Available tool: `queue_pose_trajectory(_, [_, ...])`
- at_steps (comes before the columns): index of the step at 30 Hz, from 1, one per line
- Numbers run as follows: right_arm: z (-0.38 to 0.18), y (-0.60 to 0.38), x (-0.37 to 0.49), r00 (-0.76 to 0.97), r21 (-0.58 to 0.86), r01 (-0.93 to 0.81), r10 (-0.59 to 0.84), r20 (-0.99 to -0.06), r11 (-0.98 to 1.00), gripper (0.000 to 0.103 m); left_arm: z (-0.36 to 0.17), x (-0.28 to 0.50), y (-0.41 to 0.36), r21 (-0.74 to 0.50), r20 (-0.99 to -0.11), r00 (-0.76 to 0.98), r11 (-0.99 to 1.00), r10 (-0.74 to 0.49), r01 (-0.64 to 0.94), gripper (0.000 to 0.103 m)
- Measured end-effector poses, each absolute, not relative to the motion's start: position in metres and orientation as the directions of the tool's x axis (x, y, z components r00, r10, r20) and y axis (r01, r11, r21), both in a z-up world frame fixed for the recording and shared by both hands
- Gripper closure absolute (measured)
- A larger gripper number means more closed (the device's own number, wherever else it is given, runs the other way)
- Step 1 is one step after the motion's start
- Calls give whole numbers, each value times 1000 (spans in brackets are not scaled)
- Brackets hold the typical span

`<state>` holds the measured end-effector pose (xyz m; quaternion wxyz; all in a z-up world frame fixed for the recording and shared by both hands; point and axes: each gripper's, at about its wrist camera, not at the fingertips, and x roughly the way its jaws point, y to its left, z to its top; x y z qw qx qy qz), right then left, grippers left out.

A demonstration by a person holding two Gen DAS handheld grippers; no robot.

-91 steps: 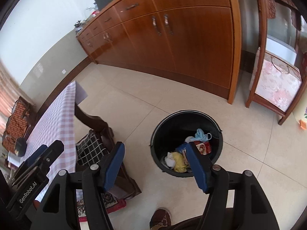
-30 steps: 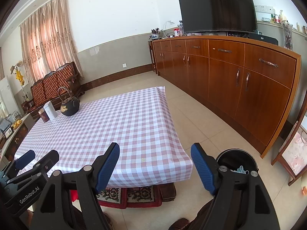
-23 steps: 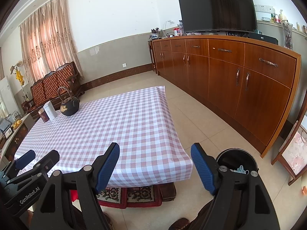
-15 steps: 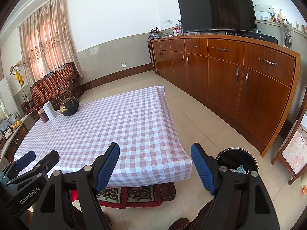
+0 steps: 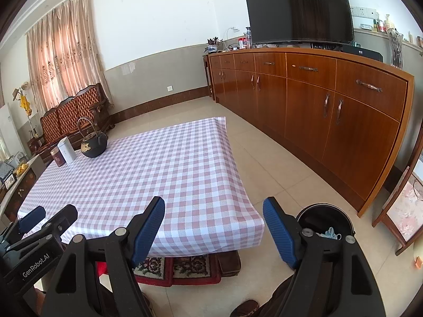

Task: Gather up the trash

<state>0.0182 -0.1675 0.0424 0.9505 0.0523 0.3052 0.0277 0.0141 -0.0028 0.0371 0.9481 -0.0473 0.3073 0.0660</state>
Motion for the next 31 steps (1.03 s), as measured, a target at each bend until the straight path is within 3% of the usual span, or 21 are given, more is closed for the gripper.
queue_pose_trajectory(28, [31,-160,27,793,114,-34,96,-602,993,24,22,27,-5,-63,-613,786,988,76,-144,18])
queue_pose_trajectory(31, [30,-161,29,791,112,-26,89,-606,993,24,23,28,-8,-51,-621,779,988,84,-147,13])
